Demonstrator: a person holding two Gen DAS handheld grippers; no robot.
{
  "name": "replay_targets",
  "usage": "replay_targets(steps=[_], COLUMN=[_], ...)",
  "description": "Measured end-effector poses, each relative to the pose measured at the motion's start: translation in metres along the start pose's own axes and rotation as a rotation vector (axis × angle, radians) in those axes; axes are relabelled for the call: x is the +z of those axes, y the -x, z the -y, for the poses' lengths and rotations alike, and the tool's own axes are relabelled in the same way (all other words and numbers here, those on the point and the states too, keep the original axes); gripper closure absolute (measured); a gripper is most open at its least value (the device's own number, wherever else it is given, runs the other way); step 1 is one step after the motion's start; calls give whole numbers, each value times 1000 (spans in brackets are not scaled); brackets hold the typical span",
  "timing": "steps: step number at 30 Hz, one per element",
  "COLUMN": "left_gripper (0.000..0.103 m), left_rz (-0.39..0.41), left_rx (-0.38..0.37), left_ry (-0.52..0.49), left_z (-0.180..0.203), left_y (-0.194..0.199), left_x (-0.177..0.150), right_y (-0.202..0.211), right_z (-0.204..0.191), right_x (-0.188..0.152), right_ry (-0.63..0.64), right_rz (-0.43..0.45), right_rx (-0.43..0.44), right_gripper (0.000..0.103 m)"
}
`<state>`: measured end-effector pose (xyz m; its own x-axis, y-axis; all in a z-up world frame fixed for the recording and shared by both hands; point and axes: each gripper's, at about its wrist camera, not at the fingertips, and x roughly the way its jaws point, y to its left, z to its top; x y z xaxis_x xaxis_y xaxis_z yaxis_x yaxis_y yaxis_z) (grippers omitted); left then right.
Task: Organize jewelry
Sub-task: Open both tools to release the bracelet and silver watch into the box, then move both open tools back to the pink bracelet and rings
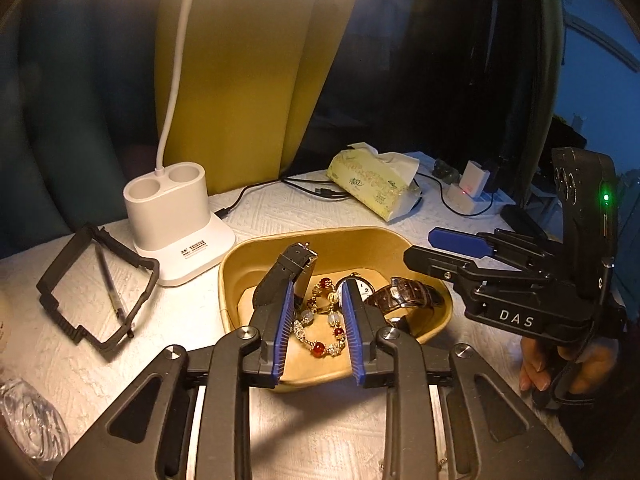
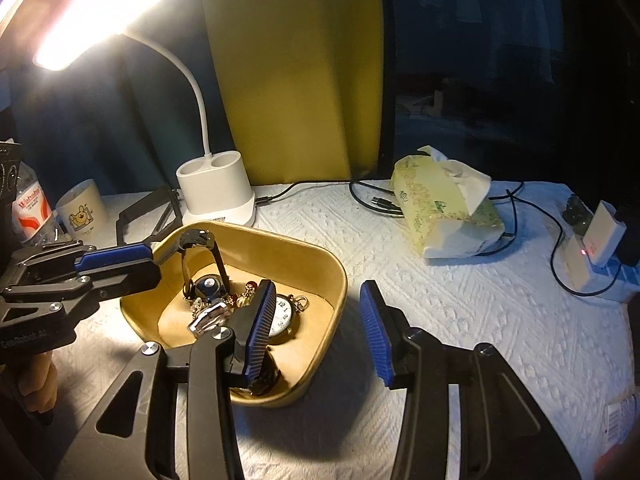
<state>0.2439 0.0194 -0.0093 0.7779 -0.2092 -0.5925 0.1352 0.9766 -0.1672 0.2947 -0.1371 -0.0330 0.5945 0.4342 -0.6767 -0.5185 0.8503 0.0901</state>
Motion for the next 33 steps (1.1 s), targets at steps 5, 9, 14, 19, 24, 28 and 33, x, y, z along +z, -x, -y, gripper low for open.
replay_targets(steps=[5,9,14,19,24,28,33], left_gripper=[75,75,75,75,75,75,75], left_rz=[10,20,35,40,44,36,18], left_rx=[0,-2,-4,6,10,14,28], left_ry=[0,5,8,13,37,46,53], left_z=[3,4,5,3,1,1,2], left_y=[13,27,43,56,70,77,82], left_x=[-4,-10,-18,-30,-46,-59,-72], right_y=[13,27,41,52,60,63,67], right_z=[-3,-8,-12,-17,-20,-24,-29], right_x=[-4,-9,-19,-34,-51,-67,-85], right_ry=[-9,-8,-13,-24,-26,-28,-42], right_rz=[0,2,-2,-20,-46,-75,-95], right_rx=[-9,-19,-28,-35,-46,-46,-27], right_gripper=[59,59,59,59,59,59,59])
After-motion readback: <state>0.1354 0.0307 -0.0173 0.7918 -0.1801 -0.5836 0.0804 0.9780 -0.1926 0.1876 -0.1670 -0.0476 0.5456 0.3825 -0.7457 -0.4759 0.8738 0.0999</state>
